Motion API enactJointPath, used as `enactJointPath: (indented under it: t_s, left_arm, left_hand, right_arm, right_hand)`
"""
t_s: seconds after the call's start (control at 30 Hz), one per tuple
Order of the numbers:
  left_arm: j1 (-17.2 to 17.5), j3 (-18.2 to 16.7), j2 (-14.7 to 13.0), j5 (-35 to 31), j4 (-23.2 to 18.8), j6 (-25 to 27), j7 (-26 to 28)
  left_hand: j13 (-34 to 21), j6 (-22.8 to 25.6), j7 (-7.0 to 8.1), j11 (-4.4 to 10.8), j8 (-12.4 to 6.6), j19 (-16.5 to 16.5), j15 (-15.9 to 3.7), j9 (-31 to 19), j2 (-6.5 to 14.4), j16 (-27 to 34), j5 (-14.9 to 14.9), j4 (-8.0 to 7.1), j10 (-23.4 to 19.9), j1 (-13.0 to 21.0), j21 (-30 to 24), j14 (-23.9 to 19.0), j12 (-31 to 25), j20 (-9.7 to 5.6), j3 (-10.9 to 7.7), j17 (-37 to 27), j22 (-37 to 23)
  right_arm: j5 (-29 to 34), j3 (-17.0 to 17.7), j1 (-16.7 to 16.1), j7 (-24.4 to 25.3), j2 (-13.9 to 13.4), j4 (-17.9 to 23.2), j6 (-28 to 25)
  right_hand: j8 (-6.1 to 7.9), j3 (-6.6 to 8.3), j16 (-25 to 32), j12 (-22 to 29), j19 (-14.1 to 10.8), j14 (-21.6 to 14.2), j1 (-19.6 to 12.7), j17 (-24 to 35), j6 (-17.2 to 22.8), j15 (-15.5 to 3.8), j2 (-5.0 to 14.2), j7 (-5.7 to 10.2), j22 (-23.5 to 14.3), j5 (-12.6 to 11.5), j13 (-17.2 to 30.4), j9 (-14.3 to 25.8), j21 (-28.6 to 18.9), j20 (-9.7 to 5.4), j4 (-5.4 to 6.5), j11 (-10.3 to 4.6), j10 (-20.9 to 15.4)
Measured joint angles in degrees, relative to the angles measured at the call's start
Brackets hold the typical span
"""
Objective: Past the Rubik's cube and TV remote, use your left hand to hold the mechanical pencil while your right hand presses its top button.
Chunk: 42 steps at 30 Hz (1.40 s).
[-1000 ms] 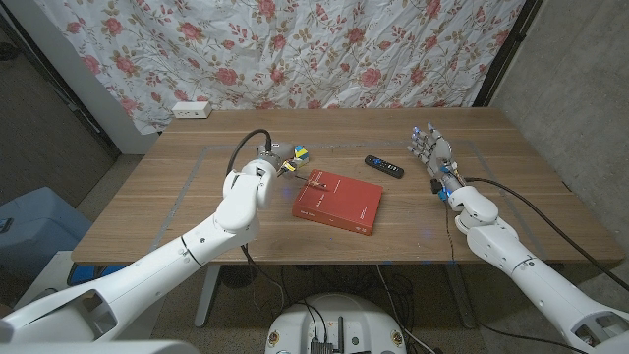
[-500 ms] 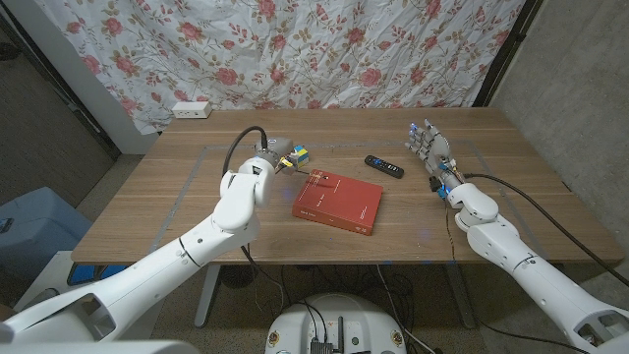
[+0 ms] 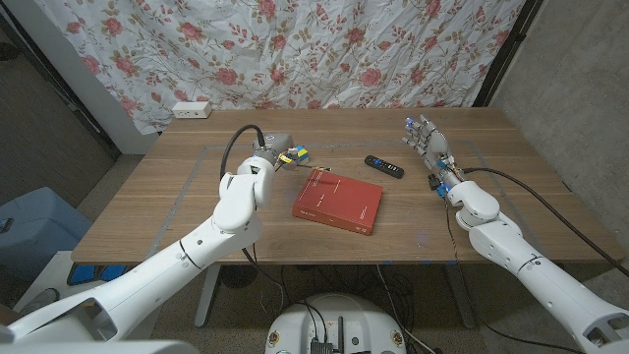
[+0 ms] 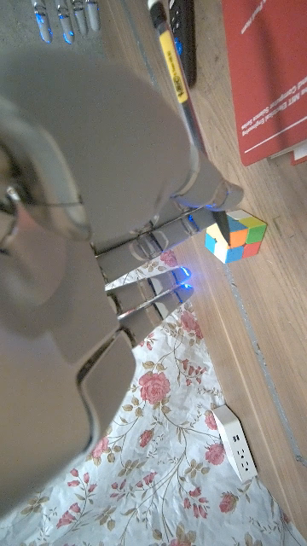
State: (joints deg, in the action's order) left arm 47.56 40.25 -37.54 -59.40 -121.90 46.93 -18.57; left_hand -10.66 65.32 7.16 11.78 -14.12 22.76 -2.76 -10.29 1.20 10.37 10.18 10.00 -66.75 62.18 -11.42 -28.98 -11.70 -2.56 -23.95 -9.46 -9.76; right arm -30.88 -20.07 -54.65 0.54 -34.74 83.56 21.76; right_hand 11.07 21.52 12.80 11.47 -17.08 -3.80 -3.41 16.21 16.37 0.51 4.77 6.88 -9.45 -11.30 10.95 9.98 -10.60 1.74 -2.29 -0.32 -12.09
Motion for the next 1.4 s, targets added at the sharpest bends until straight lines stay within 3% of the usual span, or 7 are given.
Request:
enactJointPath:
  t_s: [0.27,0.3,0.67,0.8,0.83,0.93,1.4]
  left_arm:
    - [0.23,-0.07,1.55,1.94,-0.16,1.05,2.40]
    - [0.24,-0.08,1.67,3.94,-0.16,2.08,4.84]
    - [-0.01,-0.02,4.23,10.47,0.16,4.48,11.44]
    - [-0.19,0.01,4.89,10.47,0.37,4.48,11.44]
    - [-0.39,0.09,5.14,14.30,0.46,5.23,14.84]
    - [-0.77,0.20,5.56,14.30,0.64,5.23,14.84]
    - [-2.34,0.65,6.93,26.14,1.51,5.68,24.45]
  left_hand:
    - [0.00,0.31,-0.31,0.28,0.21,0.00,0.00,0.01,-0.04,0.00,-0.01,0.00,-0.30,0.03,0.00,-0.44,0.00,0.00,0.46,0.00,0.00]
    - [0.00,0.31,-0.31,0.28,0.22,0.00,-0.09,0.01,-0.16,0.00,-0.03,0.00,-0.30,0.16,0.00,-0.53,0.01,0.00,0.46,0.00,0.00]
    - [0.02,0.31,-0.31,0.11,0.22,0.00,-0.09,0.03,-0.30,0.00,-0.04,-0.23,-0.53,0.29,0.00,-0.53,0.02,0.00,0.69,0.00,0.01]
    - [0.07,0.30,-0.31,0.09,0.34,0.00,-0.09,0.04,-0.30,0.01,0.23,-0.23,-0.71,0.29,0.00,-0.52,0.05,0.00,0.71,0.00,0.01]
    - [0.08,0.30,-0.31,0.09,0.61,0.00,0.11,0.04,-0.30,0.01,0.23,-0.24,-0.71,0.29,0.00,-0.72,0.06,0.00,0.71,0.00,0.01]
    - [0.14,0.30,-0.31,0.09,0.65,0.00,0.10,0.04,-0.31,0.01,0.23,-0.24,-0.71,0.29,0.00,-0.72,0.06,0.00,0.71,0.00,0.01]
    - [0.15,0.29,-0.30,0.20,0.67,0.00,-0.01,0.02,-0.35,0.01,0.23,-0.07,-0.81,0.34,0.00,-0.83,0.25,0.00,0.87,0.00,0.02]
  right_arm:
    - [1.91,-0.01,-0.72,0.51,-0.64,1.37,1.22]
    - [2.12,-0.01,-1.22,0.55,-1.07,2.38,1.36]
    - [6.45,-0.45,-1.68,1.26,-1.69,3.00,4.56]
    - [7.98,-0.45,-1.68,1.30,-1.69,3.00,6.10]
    - [8.56,-0.98,-1.36,1.30,-1.39,1.84,6.71]
    - [9.70,-0.98,-1.36,1.30,-1.39,1.84,8.20]
    - [14.94,-2.25,0.80,1.93,0.26,-1.98,13.55]
  right_hand:
    - [-0.28,0.30,0.00,0.00,0.00,-0.54,-0.53,-0.23,-0.01,-0.10,0.53,0.01,0.00,0.00,0.00,0.00,0.00,0.00,-0.81,0.32,-0.32]
    - [-0.46,0.30,0.00,0.00,0.00,-0.54,-0.53,-0.26,-0.15,-0.10,0.53,0.15,0.00,0.00,0.00,0.00,0.00,0.00,-0.81,0.57,-0.57]
    - [-1.37,0.45,0.53,0.00,-0.83,-2.13,-0.83,-0.53,-4.05,0.63,0.83,2.98,0.00,0.00,0.13,0.00,-0.23,0.00,-1.29,1.89,-1.44]
    - [-1.37,0.38,0.86,0.00,-1.55,-3.22,-0.83,-0.53,-4.99,0.69,0.83,3.91,0.00,0.00,0.13,0.00,-0.45,0.10,-1.36,1.96,-1.52]
    - [-1.37,0.38,1.13,0.00,-1.55,-3.30,-0.83,-0.53,-5.16,0.62,0.83,4.08,0.00,0.00,0.13,0.00,-0.45,0.10,-1.36,1.96,-1.52]
    - [-1.37,0.38,1.33,0.00,-1.76,-3.30,-0.83,-0.44,-5.47,0.61,0.83,4.39,0.00,0.00,0.13,0.00,-0.45,0.30,-1.36,1.99,-1.55]
    - [-1.37,0.63,1.33,0.00,-1.75,-3.60,-0.83,-0.36,-7.31,0.92,0.83,5.21,0.00,0.00,0.12,0.00,-0.45,0.30,-1.59,2.27,-1.83]
